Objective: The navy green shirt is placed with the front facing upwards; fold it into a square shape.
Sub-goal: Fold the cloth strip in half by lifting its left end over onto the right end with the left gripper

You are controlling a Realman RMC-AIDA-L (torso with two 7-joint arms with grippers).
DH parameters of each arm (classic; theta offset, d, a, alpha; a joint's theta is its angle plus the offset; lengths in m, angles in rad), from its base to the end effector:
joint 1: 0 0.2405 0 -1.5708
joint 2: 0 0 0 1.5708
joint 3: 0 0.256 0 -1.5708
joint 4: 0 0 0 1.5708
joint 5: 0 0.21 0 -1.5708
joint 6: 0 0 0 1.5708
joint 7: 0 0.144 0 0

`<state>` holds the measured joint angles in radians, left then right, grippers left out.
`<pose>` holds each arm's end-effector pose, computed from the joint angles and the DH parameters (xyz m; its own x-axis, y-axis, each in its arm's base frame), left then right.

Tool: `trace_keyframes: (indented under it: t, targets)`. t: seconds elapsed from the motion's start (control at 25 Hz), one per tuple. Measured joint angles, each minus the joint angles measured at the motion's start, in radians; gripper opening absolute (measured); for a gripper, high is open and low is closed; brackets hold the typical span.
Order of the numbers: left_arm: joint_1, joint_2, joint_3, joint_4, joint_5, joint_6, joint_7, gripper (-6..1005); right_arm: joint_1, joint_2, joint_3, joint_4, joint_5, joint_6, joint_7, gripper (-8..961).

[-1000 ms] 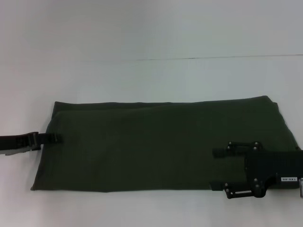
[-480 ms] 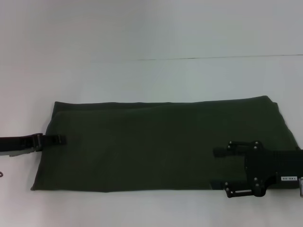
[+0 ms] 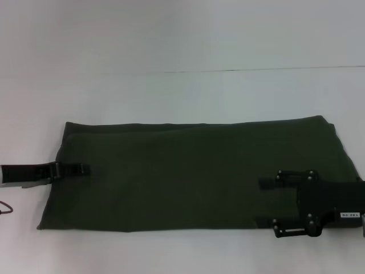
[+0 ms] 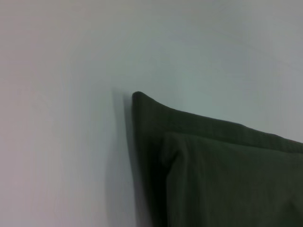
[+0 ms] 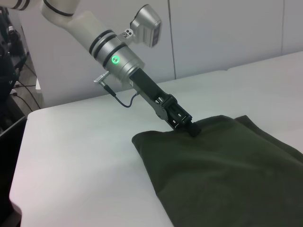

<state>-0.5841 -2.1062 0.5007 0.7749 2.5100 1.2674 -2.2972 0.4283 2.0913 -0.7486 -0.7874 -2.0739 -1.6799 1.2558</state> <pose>-0.3238 0.3557 0.0183 0.2167 0.8706 0.4418 0.9694 -0.1386 -0.2024 0.2764 0.2938 0.0032 0.8904 -0.2240 -0.3963 -0.2958 -0.9464 -0.1296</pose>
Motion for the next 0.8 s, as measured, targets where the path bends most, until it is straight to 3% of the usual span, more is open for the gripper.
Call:
trace_keyframes:
  t: [0.8]
  targets:
    - [-0.003, -0.003, 0.036, -0.001, 0.004, 0.0, 0.005, 733, -0.001, -0.001, 0.0, -0.001, 0.0, 0.006, 0.01, 832]
